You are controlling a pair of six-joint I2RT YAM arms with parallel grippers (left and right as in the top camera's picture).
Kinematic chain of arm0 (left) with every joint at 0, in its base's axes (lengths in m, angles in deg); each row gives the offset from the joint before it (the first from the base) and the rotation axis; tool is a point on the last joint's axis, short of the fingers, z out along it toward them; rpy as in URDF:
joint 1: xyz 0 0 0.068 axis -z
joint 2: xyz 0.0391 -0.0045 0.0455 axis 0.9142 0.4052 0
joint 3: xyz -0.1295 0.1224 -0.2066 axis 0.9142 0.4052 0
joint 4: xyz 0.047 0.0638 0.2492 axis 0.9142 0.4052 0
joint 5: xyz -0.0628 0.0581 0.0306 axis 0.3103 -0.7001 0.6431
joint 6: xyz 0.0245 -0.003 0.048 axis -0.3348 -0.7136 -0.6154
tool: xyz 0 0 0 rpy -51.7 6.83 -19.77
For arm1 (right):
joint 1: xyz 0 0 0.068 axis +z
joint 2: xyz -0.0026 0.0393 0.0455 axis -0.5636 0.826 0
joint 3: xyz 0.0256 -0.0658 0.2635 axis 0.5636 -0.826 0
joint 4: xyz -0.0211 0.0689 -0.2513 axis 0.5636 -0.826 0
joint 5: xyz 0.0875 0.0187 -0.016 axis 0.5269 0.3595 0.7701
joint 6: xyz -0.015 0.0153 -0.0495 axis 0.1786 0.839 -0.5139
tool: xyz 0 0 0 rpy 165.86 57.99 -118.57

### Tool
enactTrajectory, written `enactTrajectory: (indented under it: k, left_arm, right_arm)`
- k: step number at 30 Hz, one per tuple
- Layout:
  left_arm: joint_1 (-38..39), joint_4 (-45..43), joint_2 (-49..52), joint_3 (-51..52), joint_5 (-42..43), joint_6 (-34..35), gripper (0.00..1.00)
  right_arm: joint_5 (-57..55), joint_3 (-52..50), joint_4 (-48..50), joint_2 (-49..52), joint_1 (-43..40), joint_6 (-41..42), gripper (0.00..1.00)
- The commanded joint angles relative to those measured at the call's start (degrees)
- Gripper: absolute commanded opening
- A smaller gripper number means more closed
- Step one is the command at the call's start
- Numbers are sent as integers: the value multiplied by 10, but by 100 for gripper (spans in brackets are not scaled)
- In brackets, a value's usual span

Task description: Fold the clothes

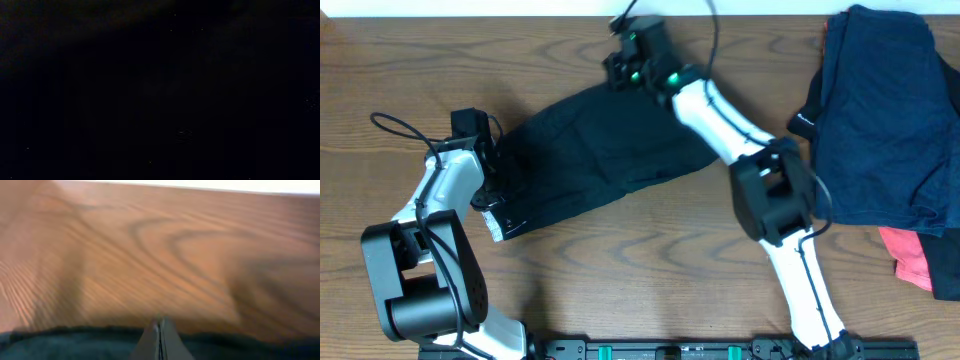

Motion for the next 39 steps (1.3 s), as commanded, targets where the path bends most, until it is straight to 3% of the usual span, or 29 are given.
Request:
enactTrajectory:
  k: [1, 8, 13, 25, 39]
  left_arm:
    - [1, 0, 0, -3, -3, 1, 6]
    - [1, -2, -31, -31, -2, 1, 6]
    - [1, -63, -70, -38, -2, 1, 6]
    - [1, -256, -19, -38, -2, 0, 6]
    - [29, -142, -163, -39, 22, -5, 6]
  right_arm:
    - [52, 63, -82, 1, -33, -45, 1]
    - [71, 146, -320, -3, -49, -157, 2]
    - [68, 142, -400, -3, -46, -172, 1]
    - [69, 141, -418, -3, -45, -173, 1]
    - [69, 141, -404, -3, -44, -186, 1]
